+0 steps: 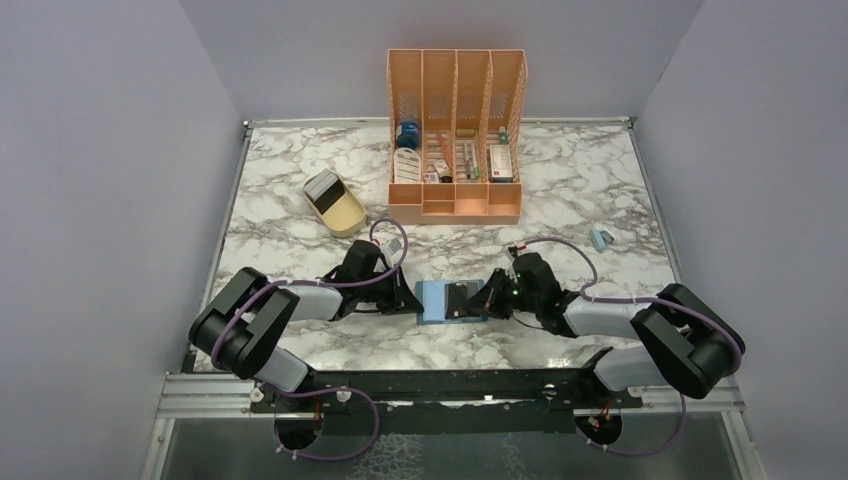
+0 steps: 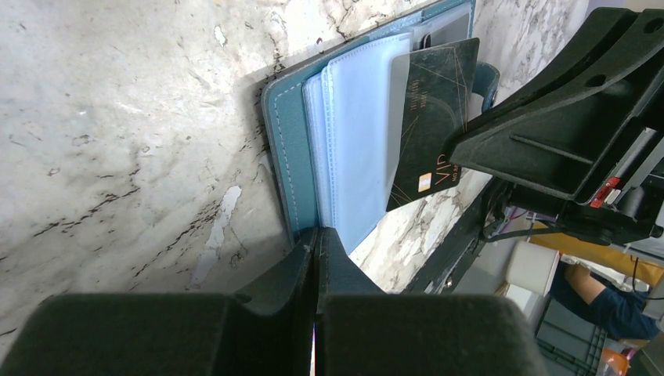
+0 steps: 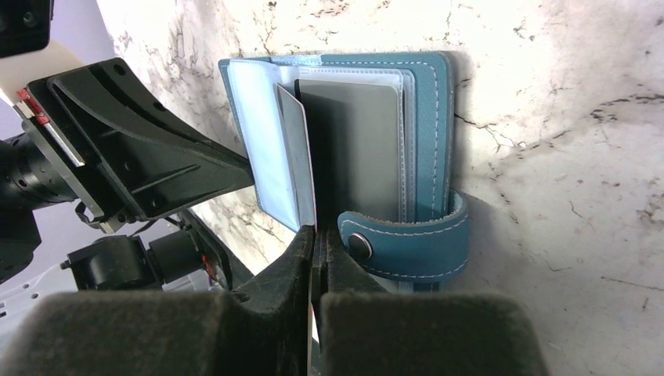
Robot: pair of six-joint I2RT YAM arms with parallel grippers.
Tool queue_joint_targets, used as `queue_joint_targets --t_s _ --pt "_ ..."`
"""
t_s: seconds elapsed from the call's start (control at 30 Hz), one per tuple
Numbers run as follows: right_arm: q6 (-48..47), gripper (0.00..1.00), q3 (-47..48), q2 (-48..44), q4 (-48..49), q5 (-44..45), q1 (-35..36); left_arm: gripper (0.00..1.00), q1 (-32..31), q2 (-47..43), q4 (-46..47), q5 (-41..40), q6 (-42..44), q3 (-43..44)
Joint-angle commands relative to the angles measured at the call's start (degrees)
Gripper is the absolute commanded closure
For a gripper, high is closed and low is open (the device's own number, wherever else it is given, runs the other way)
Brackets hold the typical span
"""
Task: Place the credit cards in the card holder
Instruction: Insert the credit card into the card holder.
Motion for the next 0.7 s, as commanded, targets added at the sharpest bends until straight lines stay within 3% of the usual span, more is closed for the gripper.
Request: queue_joint_targets --t_s 0.0,0.37,0.53,0.67 --pt "-0.7 0.99 -0.1 0.8 0.7 2.2 0.2 0.98 -1.3 0.6 -5.0 -1.8 0.8 -2.0" --pt "-2.3 0.99 0.8 4.6 1.0 -1.3 0.6 0.98 -1.5 0.4 -5.0 -1.9 0.7 -1.7" --pt "-3.8 0.84 3.9 6.3 -2.0 -1.7 1.3 0.98 -1.6 0.3 -5.0 -1.6 0.7 -1.3" --pt "-6.8 0.68 7.5 5.4 -11.0 0.8 1.5 0.98 -1.6 -0.2 -5.2 -1.9 0.6 -1.3"
